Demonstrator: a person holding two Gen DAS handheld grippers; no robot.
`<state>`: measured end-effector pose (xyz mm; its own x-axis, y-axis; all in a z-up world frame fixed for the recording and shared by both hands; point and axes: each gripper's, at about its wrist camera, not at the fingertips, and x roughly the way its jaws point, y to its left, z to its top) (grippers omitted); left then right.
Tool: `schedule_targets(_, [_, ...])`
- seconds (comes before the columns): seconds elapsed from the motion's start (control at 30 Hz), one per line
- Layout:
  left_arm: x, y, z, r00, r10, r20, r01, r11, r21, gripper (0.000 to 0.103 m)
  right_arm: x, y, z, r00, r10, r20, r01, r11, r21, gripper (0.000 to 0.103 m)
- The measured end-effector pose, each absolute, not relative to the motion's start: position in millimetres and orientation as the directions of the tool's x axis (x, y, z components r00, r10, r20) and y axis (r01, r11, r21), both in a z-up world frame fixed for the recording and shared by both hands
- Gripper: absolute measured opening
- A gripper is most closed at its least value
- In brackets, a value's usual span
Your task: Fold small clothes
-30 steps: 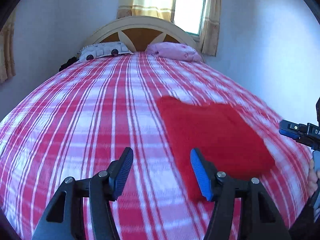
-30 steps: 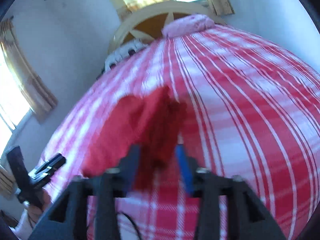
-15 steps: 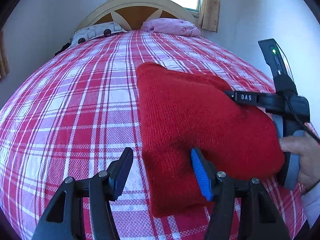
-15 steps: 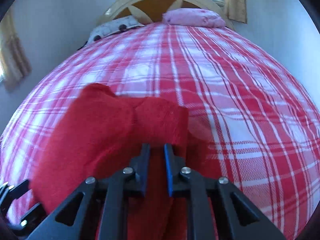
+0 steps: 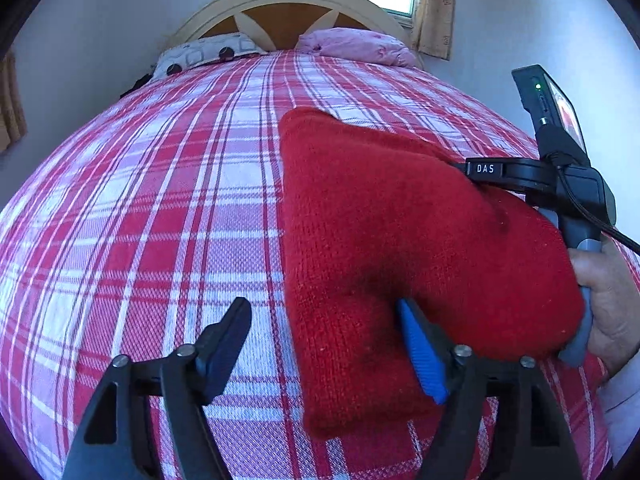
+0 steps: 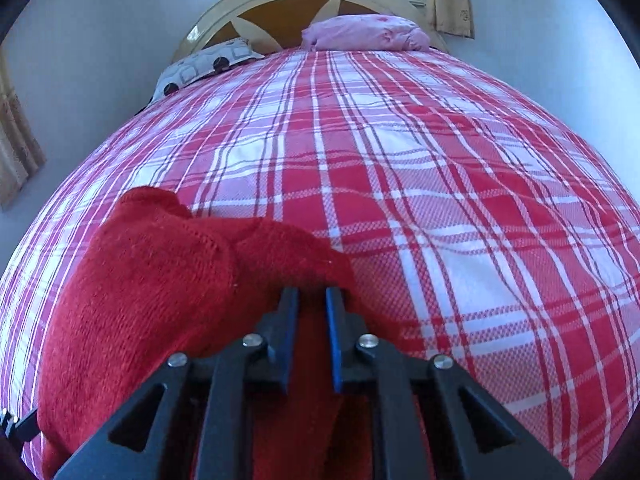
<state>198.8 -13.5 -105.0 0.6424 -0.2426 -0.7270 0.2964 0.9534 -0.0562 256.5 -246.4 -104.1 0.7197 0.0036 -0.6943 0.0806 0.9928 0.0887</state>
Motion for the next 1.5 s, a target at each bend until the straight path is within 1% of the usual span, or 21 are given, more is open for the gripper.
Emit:
schedule_targets(0.17, [193.4,-10.5,-108.0,0.652,-0.242,-0.719,0.291,0.955,-0.058,0.079,256.7,-246.3,-102.5,0.722,-0.009,-0.692,0.089,0.993,0.080,0.014])
schedule_targets(0.23, [190.4,-8.8,-108.7,0.659,-0.235,-0.714,0.280,0.958,-0.058,0.079,254.5,-252.2,-99.9,0.721,0.024,-0.692,0.085,0.989,0.123,0.014])
schedule_targets(0.3, [187.2,-6.2,-109.0,0.664,-0.233,-0.710,0.274,0.960,-0.059,0.080,242.1,-267.9,-91.8,0.735,0.052,-0.676,0.121,0.971,0.206,0.015])
schedule_targets(0.33, [186.6,-3.9,-110.0,0.666,-0.239,-0.707,0.271,0.960,-0.069,0.080,230.3,-277.5,-86.6,0.750,0.039,-0.660,0.154,0.960,0.232,0.026])
schedule_targets(0.37, [187.2,-2.8,-110.8,0.665,-0.241,-0.707,0.266,0.961,-0.077,0.082,216.2,-287.8,-81.6,0.767,0.047,-0.640,0.167,0.948,0.271,0.032])
schedule_targets(0.43, [189.3,-0.7,-112.2,0.662,-0.238,-0.711,0.247,0.965,-0.093,0.086,193.2,-299.3,-75.4,0.780,0.077,-0.621,0.163,0.933,0.321,0.033])
schedule_targets(0.53, [189.1,-0.2,-113.3,0.663,-0.241,-0.709,0.242,0.965,-0.103,0.087,155.7,-303.1,-68.5,0.791,0.130,-0.598,0.117,0.927,0.357,0.033])
schedule_targets(0.6, [187.7,-0.3,-113.2,0.667,-0.240,-0.705,0.241,0.965,-0.101,0.087,134.0,-296.9,-66.1,0.793,0.185,-0.580,0.065,0.922,0.383,0.035])
schedule_targets(0.63, [187.2,0.2,-113.4,0.668,-0.242,-0.704,0.241,0.965,-0.103,0.087,126.4,-293.0,-66.0,0.793,0.204,-0.574,0.049,0.918,0.394,0.041])
schedule_targets(0.67, [187.1,0.7,-113.5,0.667,-0.245,-0.704,0.240,0.965,-0.107,0.087,116.6,-287.1,-66.7,0.795,0.229,-0.562,0.031,0.910,0.415,0.050])
schedule_targets(0.7, [187.3,1.2,-113.8,0.665,-0.248,-0.705,0.239,0.964,-0.113,0.087,111.1,-282.9,-67.7,0.795,0.252,-0.551,0.013,0.902,0.431,0.055])
schedule_targets(0.77, [187.6,1.8,-113.8,0.663,-0.250,-0.706,0.237,0.964,-0.119,0.087,104.6,-270.6,-72.1,0.789,0.304,-0.534,-0.030,0.887,0.460,0.069])
schedule_targets(0.83, [186.5,0.7,-113.3,0.666,-0.245,-0.705,0.235,0.965,-0.113,0.087,108.9,-259.3,-79.1,0.771,0.312,-0.555,-0.041,0.894,0.445,0.070])
schedule_targets(0.87, [185.5,0.0,-113.0,0.669,-0.241,-0.703,0.236,0.966,-0.107,0.087,114.1,-252.0,-84.4,0.758,0.271,-0.593,-0.019,0.918,0.395,0.063])
schedule_targets(0.9, [184.7,-0.4,-113.0,0.669,-0.243,-0.702,0.240,0.965,-0.105,0.087,118.4,-248.3,-90.0,0.745,0.240,-0.623,-0.003,0.934,0.357,0.054])
schedule_targets(0.93, [184.4,-0.1,-113.1,0.669,-0.243,-0.702,0.240,0.965,-0.105,0.087,122.5,-246.1,-95.2,0.729,0.251,-0.637,-0.010,0.934,0.356,0.033])
schedule_targets(0.97, [184.0,0.4,-113.0,0.668,-0.248,-0.701,0.241,0.964,-0.110,0.087,124.2,-245.5,-98.8,0.728,0.275,-0.628,-0.021,0.925,0.380,0.027])
schedule_targets(1.03, [185.0,3.1,-113.4,0.662,-0.263,-0.702,0.244,0.961,-0.131,0.087,122.1,-247.1,-97.7,0.733,0.282,-0.619,-0.029,0.922,0.387,0.021])
schedule_targets(1.17, [185.1,6.4,-114.5,0.650,-0.293,-0.702,0.256,0.953,-0.160,0.087,111.5,-248.7,-100.1,0.740,0.264,-0.619,-0.022,0.929,0.371,0.016])
schedule_targets(1.37, [182.6,4.0,-114.4,0.644,-0.307,-0.701,0.275,0.948,-0.162,0.087,89.4,-250.7,-111.2,0.741,0.252,-0.622,0.008,0.923,0.384,0.012])
schedule_targets(1.5, [181.7,-0.8,-114.6,0.649,-0.293,-0.702,0.281,0.950,-0.137,0.087,96.1,-261.7,-120.0,0.723,0.292,-0.627,0.032,0.892,0.451,0.011])
